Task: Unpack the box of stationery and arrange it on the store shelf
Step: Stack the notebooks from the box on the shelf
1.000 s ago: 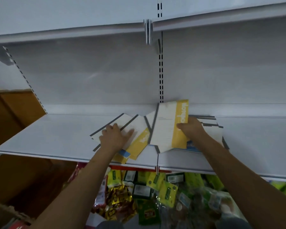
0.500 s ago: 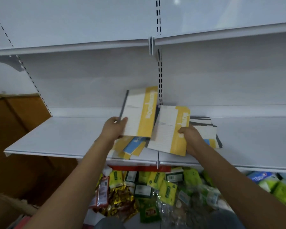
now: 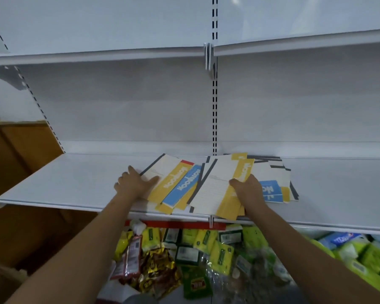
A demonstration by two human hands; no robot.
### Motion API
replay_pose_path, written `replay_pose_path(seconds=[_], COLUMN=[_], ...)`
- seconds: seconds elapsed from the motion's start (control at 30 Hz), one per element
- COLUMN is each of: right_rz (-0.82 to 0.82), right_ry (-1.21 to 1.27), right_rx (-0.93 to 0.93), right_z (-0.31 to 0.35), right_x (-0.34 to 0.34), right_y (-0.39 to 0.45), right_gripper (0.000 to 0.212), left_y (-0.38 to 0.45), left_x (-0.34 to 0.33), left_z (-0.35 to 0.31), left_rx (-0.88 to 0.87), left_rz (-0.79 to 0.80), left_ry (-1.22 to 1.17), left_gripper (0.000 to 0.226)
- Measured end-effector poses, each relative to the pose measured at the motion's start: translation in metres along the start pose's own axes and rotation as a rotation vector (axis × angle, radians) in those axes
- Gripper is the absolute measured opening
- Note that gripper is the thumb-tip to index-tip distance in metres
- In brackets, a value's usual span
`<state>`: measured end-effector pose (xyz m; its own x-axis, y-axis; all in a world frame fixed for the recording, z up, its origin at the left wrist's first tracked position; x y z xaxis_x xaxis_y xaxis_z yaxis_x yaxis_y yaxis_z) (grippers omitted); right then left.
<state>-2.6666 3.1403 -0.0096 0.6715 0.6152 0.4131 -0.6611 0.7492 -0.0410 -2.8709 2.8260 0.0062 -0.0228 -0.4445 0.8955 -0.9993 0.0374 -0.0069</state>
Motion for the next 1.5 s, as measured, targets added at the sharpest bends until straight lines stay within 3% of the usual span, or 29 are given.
replay_pose_path(seconds=[0.1,0.27,0.37,0.6,0.73,0.8,0.87,0.9,0.97,1.1,1.2,1.3,1.4,1.5], right_rz=[-0.003,-0.011,0.037,0.057,0.048,0.082,0.097,0.093,0.078,0.049,0.052,0.051,0.056,0.052], right_ry=[0.005,0.069,0.117,0.19,0.279,0.318,0.209,0.148,0.063,0.064,0.11,0.117,0.139,0.175], right_rx=[0.025,0.047,0.043,0.059,-0.02,-0.114,-0.095,-0.047,0.043,0.095,0.09,0.089,0.083,0.084], right_z=[0.0,-0.001,-0.003,-0.001,-0.004,-0.006,-0.004,-0.001,0.002,0.001,0.001,0.0,-0.002,0.0], right_x=[-0.005,-0.003,-0.003,-0.001,-0.001,-0.004,-0.002,-0.001,0.003,0.005,0.004,0.003,0.002,0.003], right_y=[0.004,0.001,-0.002,-0.008,-0.01,-0.011,-0.012,-0.012,-0.012,-0.013,-0.012,-0.01,-0.01,-0.013], right_gripper=[0.009,0.009,0.011,0.017,0.018,0.043,0.062,0.06,0.036,0.02,0.016,0.01,0.008,0.009], left_y=[0.014,0.016,0.017,-0.004,-0.047,-0.077,-0.099,-0.105,-0.097,-0.05,-0.03,-0.026,-0.027,-0.023], left_x=[-0.006,-0.004,0.012,0.089,0.073,0.035,-0.01,-0.036,-0.06,-0.02,-0.017,-0.015,-0.013,0.006], left_z=[-0.012,-0.043,-0.031,-0.035,-0.082,-0.106,-0.127,-0.132,-0.124,-0.063,-0.026,-0.036,-0.042,-0.032], left_rx=[-0.035,-0.056,-0.021,-0.107,-0.116,-0.155,-0.326,-0.411,-0.469,-0.11,0.028,-0.056,-0.009,0.036], left_rz=[0.121,0.323,0.33,0.162,0.4,0.484,0.504,0.537,0.431,0.061,0.123,0.203,0.323,0.314], left_ry=[0.085,-0.037,-0.236,-0.787,-1.005,-0.906,-0.59,-0.361,0.006,-0.029,0.093,0.143,-0.054,-0.262], left_gripper=[0.103,0.079,0.061,0.027,0.031,0.021,0.018,0.028,0.058,0.089,0.108,0.091,0.078,0.061])
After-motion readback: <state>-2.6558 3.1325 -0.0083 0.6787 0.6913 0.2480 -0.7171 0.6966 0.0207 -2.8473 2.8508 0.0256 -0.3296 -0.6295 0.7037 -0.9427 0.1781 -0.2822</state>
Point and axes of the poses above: each hand's wrist, its own y-axis towards the middle knuckle, its own x-axis out of the back of the hand, z = x × y, the point moved 8 cm from there along y, towards the middle knuckle, and after that the axes turned 10 degrees about -y, right-handed, at the moved point
